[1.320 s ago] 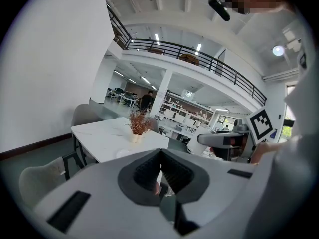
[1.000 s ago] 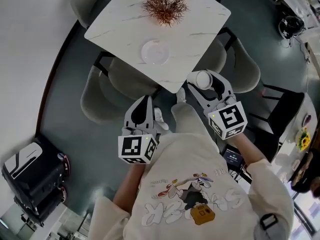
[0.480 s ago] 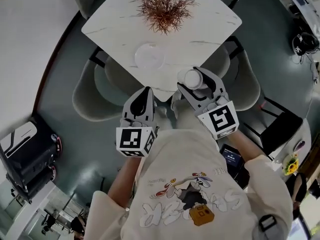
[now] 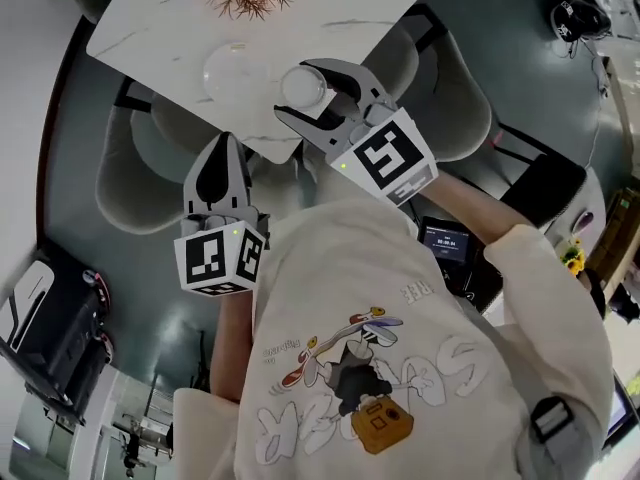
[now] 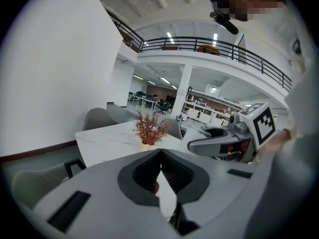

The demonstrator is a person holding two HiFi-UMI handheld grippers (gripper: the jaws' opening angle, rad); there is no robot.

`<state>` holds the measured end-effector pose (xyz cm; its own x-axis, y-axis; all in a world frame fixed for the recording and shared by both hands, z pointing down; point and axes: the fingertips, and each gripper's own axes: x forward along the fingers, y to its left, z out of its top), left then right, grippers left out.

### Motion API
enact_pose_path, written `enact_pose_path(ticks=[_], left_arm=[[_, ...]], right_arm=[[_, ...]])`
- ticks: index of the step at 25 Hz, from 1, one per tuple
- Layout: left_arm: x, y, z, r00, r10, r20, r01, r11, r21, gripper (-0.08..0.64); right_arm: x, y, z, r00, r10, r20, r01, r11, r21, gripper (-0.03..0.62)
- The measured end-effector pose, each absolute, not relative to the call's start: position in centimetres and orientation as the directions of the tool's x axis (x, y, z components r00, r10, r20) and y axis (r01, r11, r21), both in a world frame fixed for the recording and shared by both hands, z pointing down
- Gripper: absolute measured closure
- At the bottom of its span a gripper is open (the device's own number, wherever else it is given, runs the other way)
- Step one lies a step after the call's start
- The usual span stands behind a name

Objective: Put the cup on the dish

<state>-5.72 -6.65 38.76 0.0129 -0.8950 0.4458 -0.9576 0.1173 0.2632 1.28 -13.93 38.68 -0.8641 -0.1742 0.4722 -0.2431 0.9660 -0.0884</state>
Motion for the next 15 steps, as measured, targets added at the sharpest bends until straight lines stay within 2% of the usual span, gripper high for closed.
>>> enact_pose_path(ticks=[15], left_arm=[[-8.9, -9.2, 41.9, 0.018, -0.876, 0.483, -0.950, 0.135, 0.282, 0.557]], right_arm=[[-4.1, -15.4, 41.5, -0.887, -0.142, 0.439, -0.211, 0.971, -0.113, 0.330]])
